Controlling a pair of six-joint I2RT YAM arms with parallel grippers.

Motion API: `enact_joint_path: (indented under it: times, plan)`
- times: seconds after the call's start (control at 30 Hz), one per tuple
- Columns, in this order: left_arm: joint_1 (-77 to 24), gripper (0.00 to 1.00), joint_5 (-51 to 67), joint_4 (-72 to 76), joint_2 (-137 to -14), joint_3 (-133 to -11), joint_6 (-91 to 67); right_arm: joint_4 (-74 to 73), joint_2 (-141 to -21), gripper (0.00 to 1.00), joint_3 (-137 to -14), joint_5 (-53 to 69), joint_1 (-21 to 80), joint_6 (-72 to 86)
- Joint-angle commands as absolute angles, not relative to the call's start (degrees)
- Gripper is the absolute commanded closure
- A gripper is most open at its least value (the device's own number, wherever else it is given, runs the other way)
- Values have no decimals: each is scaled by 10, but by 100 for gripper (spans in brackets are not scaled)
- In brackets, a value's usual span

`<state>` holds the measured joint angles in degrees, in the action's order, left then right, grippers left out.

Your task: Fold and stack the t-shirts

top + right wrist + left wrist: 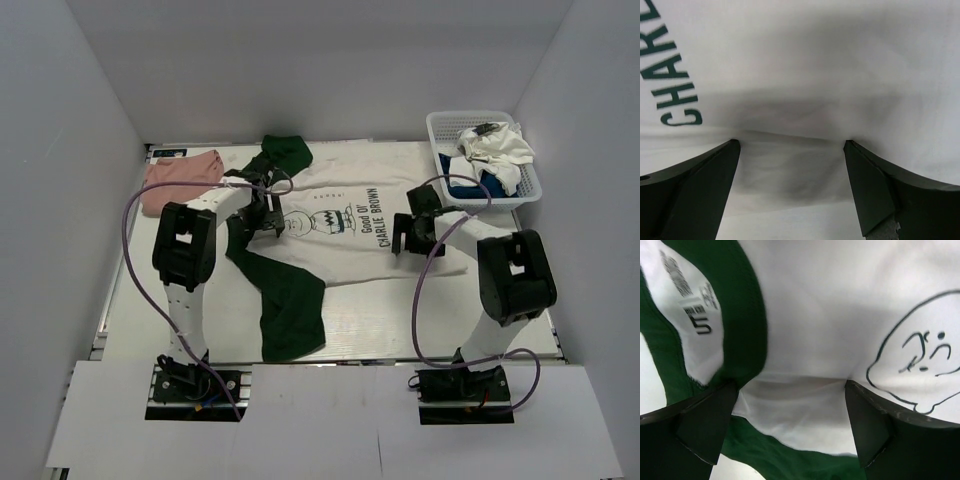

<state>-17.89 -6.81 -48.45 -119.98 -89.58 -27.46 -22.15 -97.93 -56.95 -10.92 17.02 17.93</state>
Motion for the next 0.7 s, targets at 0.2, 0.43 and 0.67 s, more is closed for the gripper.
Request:
enact_joint_path:
  times: [0.2, 0.43, 0.67]
  plan:
    - [-135, 0, -24, -409, -1275, -1003, -159, -176, -1091, 10, -701, -80, 133, 107]
    - [-135, 0, -6, -450, -1303, -1077, -149, -192, -1098, 10, -766, -51, 137, 92]
    - [-148, 0, 6, -445, -1215, -1082, -150, -180, -927, 10, -719, 27, 219, 73]
